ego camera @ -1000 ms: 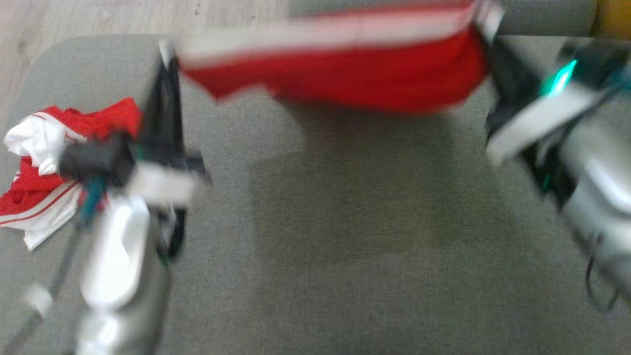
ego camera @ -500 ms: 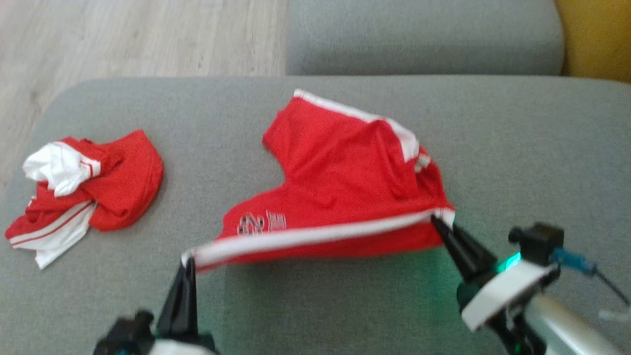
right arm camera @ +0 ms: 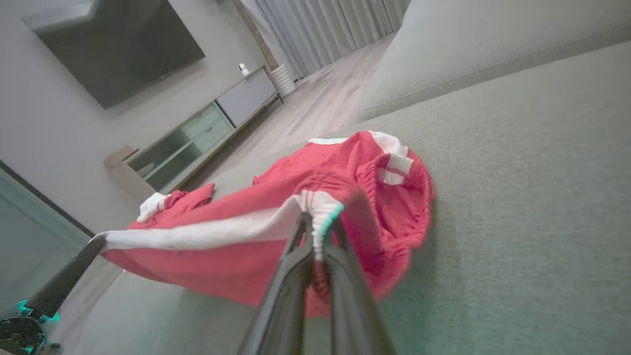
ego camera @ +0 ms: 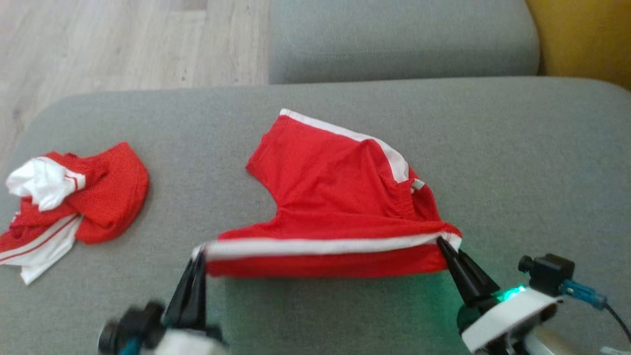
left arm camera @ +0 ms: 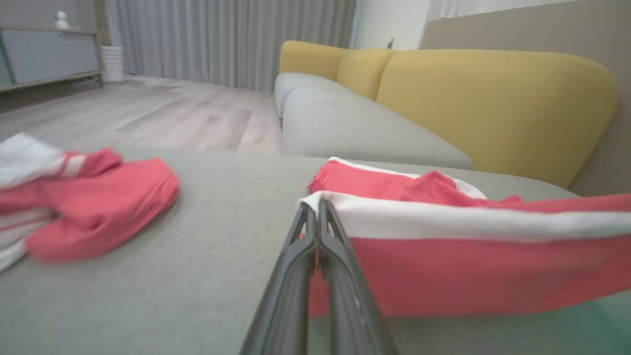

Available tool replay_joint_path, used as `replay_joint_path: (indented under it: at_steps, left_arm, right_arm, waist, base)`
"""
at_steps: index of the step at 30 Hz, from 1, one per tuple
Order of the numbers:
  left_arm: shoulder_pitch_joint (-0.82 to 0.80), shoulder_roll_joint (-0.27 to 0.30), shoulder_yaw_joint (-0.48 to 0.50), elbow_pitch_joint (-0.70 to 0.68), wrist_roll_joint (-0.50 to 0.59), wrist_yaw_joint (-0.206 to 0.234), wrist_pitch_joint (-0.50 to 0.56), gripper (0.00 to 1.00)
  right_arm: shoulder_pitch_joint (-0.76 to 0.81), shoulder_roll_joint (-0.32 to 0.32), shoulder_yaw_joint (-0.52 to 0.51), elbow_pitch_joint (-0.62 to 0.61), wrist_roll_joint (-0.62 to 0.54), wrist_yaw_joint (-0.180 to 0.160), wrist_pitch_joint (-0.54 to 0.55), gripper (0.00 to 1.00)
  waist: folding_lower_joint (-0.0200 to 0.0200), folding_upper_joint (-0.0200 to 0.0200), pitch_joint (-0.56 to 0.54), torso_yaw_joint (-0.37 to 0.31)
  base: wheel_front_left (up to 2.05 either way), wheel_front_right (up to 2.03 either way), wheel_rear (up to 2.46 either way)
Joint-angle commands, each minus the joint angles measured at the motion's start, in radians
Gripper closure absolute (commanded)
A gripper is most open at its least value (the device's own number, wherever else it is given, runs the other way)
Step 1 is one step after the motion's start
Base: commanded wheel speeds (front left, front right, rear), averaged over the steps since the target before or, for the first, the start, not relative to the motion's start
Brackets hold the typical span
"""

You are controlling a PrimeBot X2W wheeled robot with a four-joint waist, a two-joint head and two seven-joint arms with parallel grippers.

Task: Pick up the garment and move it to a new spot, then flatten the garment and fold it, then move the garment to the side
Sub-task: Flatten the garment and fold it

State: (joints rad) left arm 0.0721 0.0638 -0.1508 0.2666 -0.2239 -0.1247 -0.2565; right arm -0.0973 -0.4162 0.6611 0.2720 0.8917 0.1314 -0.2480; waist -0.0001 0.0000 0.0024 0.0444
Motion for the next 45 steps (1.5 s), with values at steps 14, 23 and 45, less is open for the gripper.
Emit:
replay_joint_path:
  at_steps: [14, 23, 45]
  left_arm:
    - [-0.893, 0.218, -0.376, 0.330, -0.211, -0.006, 0.102, 1.00]
    - [-1.097, 0.261, -0.511, 0.485, -0.302, -0.006, 0.103, 1.00]
    - [-1.186, 0.214, -0.540, 0.826, -0.304, 0.011, 0.012, 0.00]
  right_arm:
    - [-0.380, 0.139, -0.012, 0.053, 0.187, -0.001, 0.009, 1.00]
    - [-0.456, 0.185, -0.022, 0.110, 0.239, -0.001, -0.009, 1.00]
    - [-0.422, 0.229, -0.042, 0.127, 0.176, -0.001, -0.014, 0.00]
  waist:
    - [0.0001, 0.0000, 0.345, -0.099]
    - [0.0001, 0.0000, 0.419, -0.157]
    - [0.0001, 0.0000, 0.396, -0.181]
  base:
    - [0.00, 0.00, 0.00]
    - [0.00, 0.00, 0.00]
    - [0.00, 0.00, 0.00]
